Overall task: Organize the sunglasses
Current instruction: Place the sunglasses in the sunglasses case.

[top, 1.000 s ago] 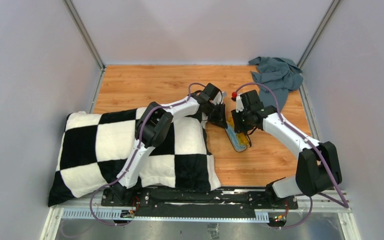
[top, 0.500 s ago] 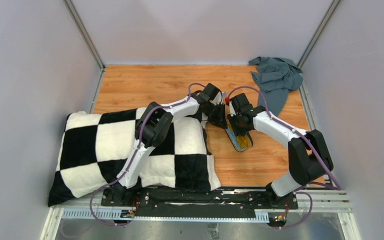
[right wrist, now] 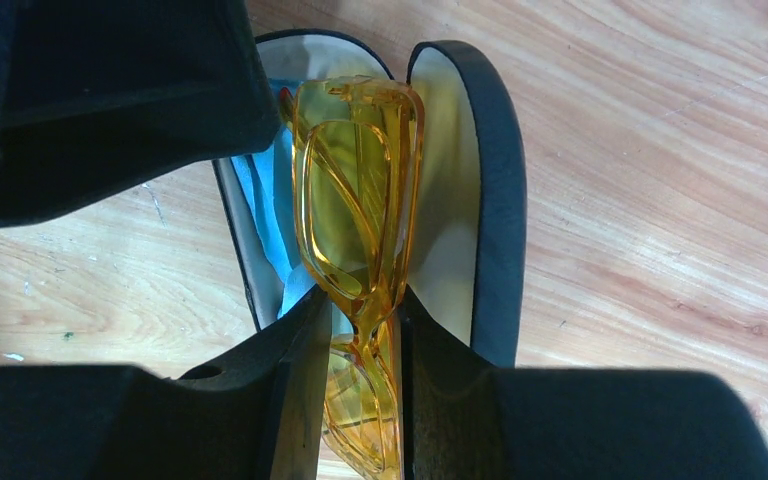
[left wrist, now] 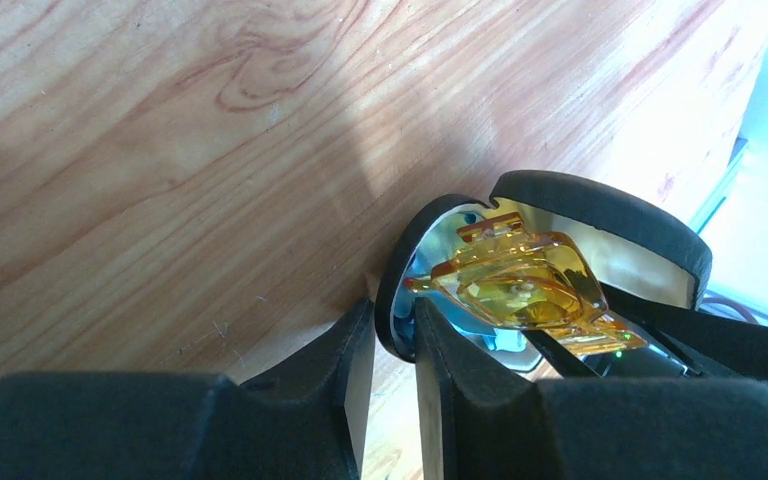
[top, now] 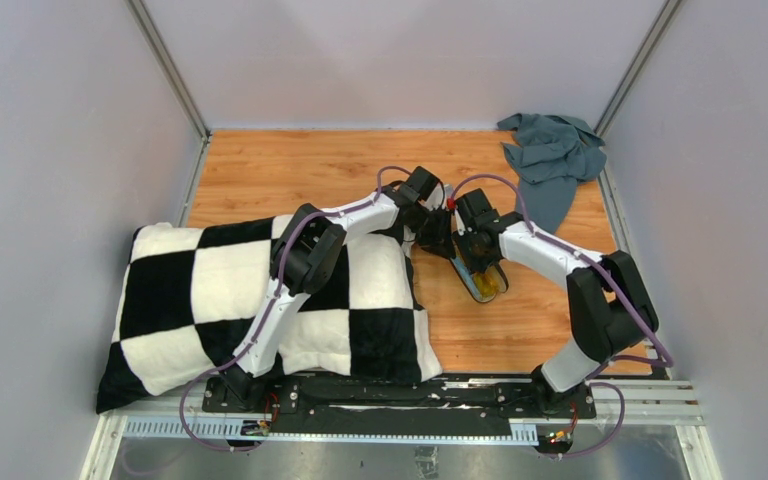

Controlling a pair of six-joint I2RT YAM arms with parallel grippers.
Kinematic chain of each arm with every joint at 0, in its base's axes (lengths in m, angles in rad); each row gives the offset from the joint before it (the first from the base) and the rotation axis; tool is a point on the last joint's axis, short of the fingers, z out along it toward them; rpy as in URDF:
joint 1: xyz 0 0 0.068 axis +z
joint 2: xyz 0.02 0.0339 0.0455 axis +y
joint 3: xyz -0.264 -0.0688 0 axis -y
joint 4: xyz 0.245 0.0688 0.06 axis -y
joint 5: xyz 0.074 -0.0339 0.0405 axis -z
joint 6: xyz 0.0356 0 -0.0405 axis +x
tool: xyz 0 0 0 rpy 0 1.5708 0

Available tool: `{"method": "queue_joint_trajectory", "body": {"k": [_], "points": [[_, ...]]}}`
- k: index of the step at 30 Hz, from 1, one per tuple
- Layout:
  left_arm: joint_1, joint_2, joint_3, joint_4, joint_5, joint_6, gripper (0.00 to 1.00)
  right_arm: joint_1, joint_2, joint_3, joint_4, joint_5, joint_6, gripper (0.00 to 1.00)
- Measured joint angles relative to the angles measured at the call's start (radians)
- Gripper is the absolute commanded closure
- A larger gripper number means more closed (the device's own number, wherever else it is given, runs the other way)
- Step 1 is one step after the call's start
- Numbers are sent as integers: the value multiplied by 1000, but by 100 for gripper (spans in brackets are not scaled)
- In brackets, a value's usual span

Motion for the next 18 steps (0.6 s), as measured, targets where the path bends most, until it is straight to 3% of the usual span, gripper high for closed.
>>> {"method": "queue_joint_trajectory", "body": {"k": [10, 18], "points": [[0, -18, 18, -45, -6, 31, 64, 2, 21, 0, 10, -8, -3, 78], [0, -31, 17, -53, -24, 38, 77, 6, 21, 0, 11, -8, -2, 78]]}}
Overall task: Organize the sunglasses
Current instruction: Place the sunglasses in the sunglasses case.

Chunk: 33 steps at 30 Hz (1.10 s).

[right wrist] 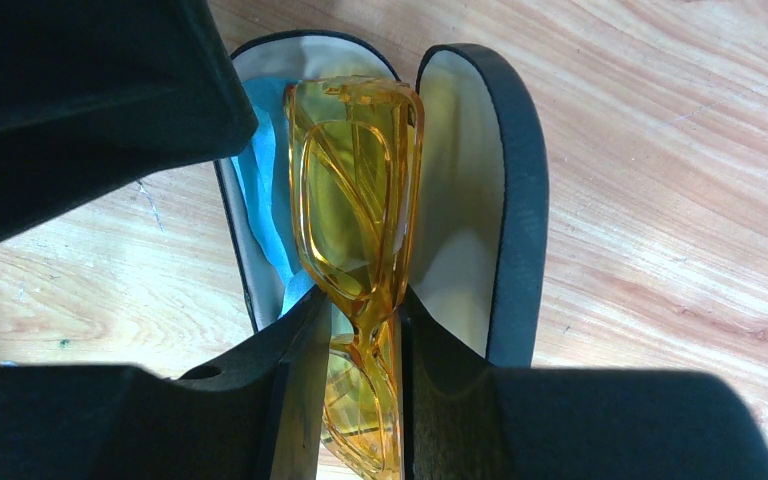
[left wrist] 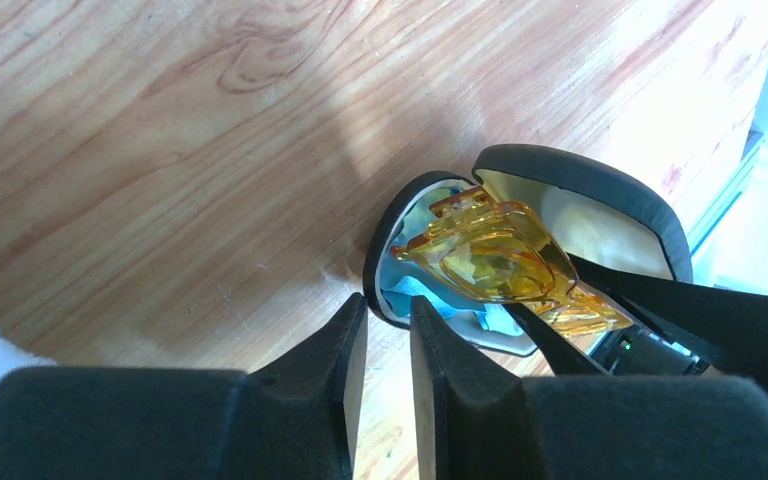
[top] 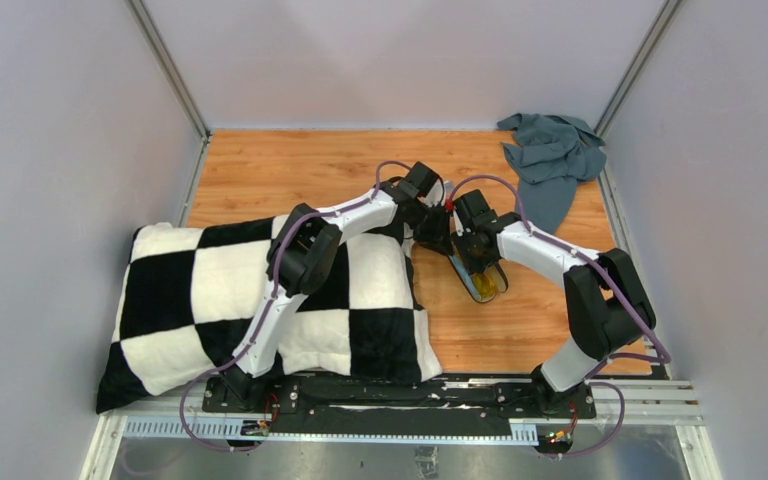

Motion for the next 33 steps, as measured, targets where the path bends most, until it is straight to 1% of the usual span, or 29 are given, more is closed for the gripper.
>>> {"method": "queue_joint_trajectory", "body": {"k": [3, 5, 7, 9, 10, 11, 33], "points": [[1, -6, -9, 0, -10, -3, 82, 0, 0, 0, 0, 0, 0, 78], [2, -9, -14, 3, -13, -6, 84, 0, 0, 0, 0, 0, 0, 78], [4, -12, -17, 5, -16, -11, 91, 0, 0, 0, 0, 0, 0, 78], [5, -14, -20, 8, -19, -15, 94, 0, 0, 0, 0, 0, 0, 78], [5, -14, -21, 11, -18, -19, 98, 0, 0, 0, 0, 0, 0, 78], [6, -14, -22, 14, -18, -23, 100, 0, 0, 0, 0, -1, 0, 78], [12, -14, -31, 60, 13, -56, 100, 0, -23, 0, 1, -26, -2, 78]]}}
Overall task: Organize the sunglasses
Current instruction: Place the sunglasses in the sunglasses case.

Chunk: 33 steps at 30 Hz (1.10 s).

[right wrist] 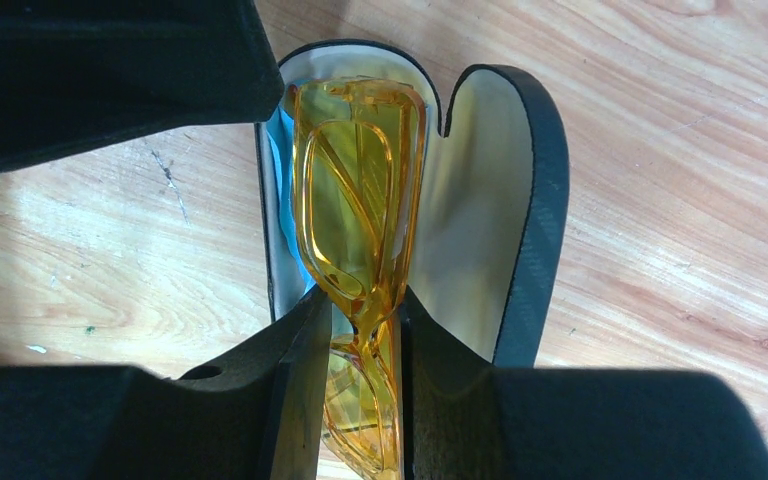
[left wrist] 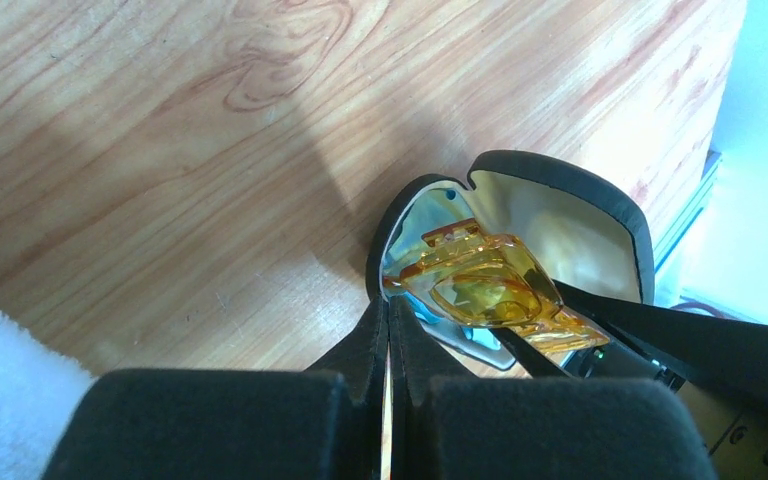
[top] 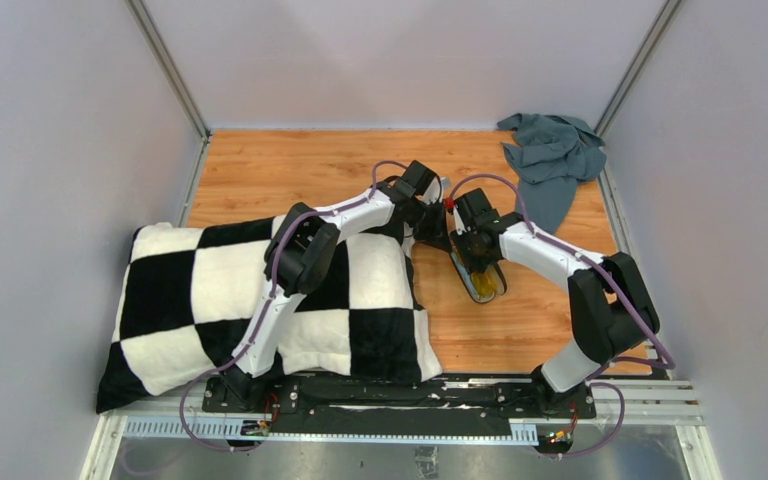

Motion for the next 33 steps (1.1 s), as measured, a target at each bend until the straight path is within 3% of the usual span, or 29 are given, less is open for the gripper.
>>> {"method": "queue_joint_trajectory", "body": {"k": [14, 18, 33], "points": [[1, 0, 0, 5, 10, 0, 100, 0, 0, 0, -3, -35, -9, 77], [0, 0, 0, 13, 23, -1, 100, 3, 21, 0, 2, -62, -14, 66], [0, 1, 0, 21, 33, -4, 100, 9, 23, 0, -5, -87, -16, 48]]}}
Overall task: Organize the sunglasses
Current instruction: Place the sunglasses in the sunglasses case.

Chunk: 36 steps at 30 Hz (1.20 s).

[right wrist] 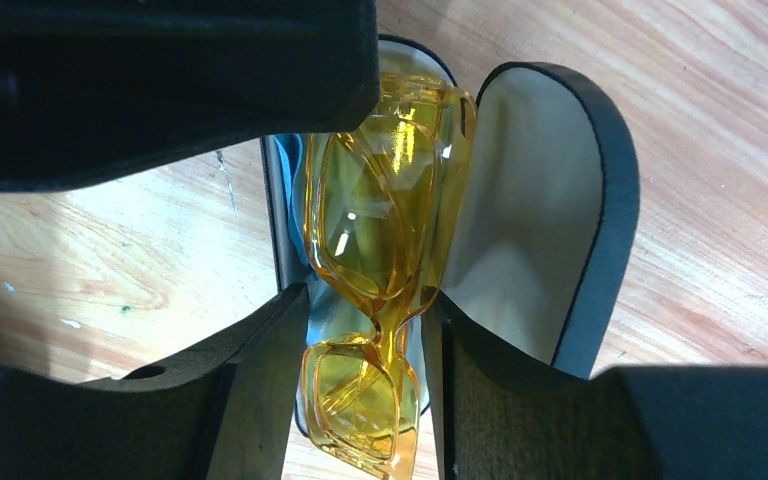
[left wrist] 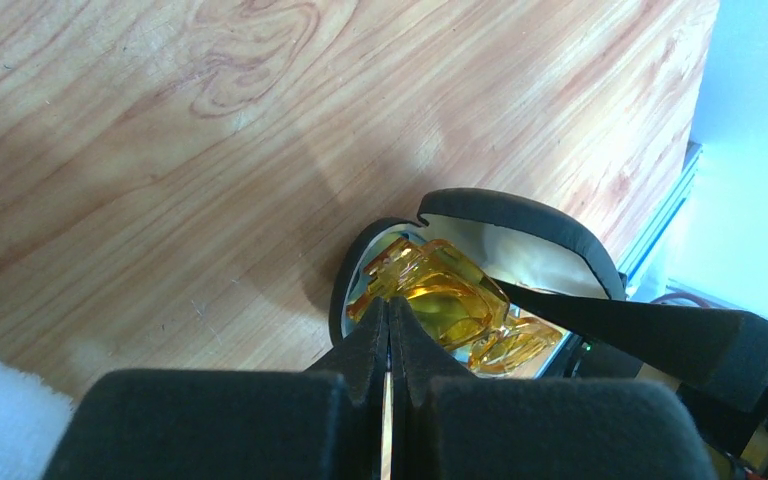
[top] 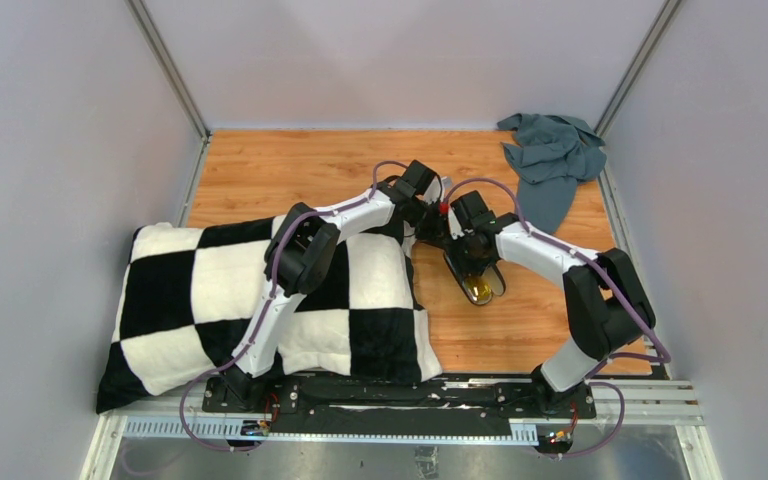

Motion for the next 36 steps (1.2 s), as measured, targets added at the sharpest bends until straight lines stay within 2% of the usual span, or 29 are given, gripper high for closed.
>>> {"method": "queue_joint_trajectory", "body": {"k": [8, 20, 25, 27, 31, 36], "points": [[0, 0, 0, 2, 0, 0, 100, 12, -27, 0, -26, 2, 2, 42], [0, 0, 0, 14, 0, 0, 100, 48, -116, 1, -95, 27, 8, 39], [0, 0, 0, 14, 0, 1, 100, 51, -189, 2, -116, 64, 22, 37], [0, 0, 0, 14, 0, 1, 97, 50, -232, 2, -117, 86, 27, 37], [0, 0, 11, 5, -2, 6, 88, 16, -286, 2, -108, 97, 42, 37], [0, -5, 48, -6, -7, 9, 87, -102, -304, 2, -77, 84, 72, 38]]}}
